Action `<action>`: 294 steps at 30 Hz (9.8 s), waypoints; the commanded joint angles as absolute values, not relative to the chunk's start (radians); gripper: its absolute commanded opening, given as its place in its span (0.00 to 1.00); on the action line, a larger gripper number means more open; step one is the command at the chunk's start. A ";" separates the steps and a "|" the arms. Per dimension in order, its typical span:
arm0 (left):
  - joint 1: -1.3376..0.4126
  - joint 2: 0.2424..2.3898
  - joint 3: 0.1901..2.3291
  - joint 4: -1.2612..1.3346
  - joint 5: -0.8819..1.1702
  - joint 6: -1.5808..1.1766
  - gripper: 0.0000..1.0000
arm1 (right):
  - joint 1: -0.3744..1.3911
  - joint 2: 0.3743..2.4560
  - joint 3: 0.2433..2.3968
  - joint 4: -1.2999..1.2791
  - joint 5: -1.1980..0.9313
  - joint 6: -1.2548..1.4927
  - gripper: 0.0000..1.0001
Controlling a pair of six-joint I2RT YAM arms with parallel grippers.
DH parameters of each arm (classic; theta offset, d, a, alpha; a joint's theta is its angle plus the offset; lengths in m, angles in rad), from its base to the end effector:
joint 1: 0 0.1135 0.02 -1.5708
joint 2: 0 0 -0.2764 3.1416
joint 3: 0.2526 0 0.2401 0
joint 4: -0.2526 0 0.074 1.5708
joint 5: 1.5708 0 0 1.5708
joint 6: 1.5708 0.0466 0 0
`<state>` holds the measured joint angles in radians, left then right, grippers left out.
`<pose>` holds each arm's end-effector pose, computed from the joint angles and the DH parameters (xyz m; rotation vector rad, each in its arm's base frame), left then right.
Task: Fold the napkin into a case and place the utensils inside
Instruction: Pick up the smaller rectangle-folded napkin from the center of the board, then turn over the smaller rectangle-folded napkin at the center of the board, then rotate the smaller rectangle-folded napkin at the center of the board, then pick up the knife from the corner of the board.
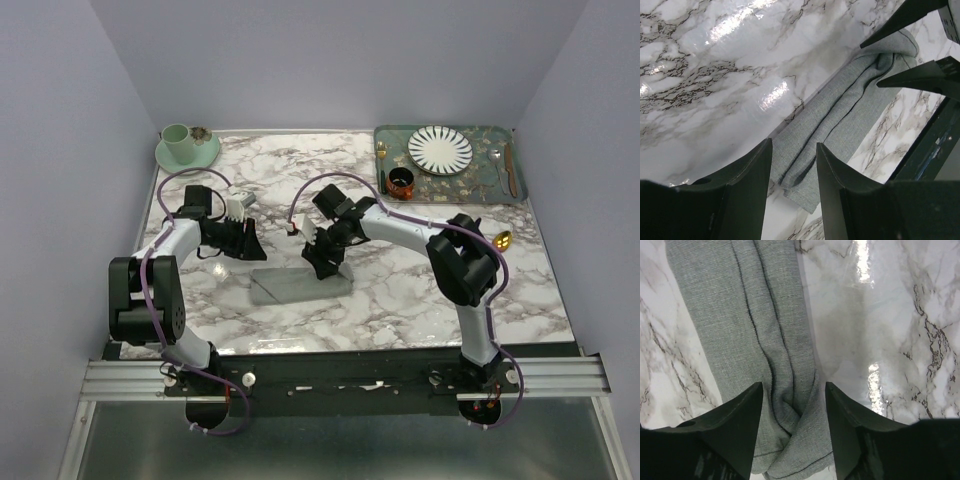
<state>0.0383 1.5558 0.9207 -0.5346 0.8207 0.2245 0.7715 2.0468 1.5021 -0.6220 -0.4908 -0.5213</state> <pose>0.2810 -0.0234 0.2029 0.4470 2.4382 -0.9992 0.2871 0.3099 0.1842 -1.7432 2.0794 0.7426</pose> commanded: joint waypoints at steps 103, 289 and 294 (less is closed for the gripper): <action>0.080 1.436 0.927 -0.568 0.835 0.604 0.49 | 0.710 1.953 1.462 -0.046 -0.006 -0.635 0.01; -0.173 1.628 1.318 -0.540 0.391 0.152 0.54 | -0.207 2.005 1.405 -0.770 0.005 0.113 0.48; -0.170 1.643 1.327 -0.545 0.382 0.150 0.54 | -0.206 2.009 1.414 -0.762 0.005 0.129 0.44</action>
<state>-0.1764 1.6470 1.3270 -0.5400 0.4099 0.1410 -0.2043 1.9892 1.4120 -0.7830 -0.0147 0.0982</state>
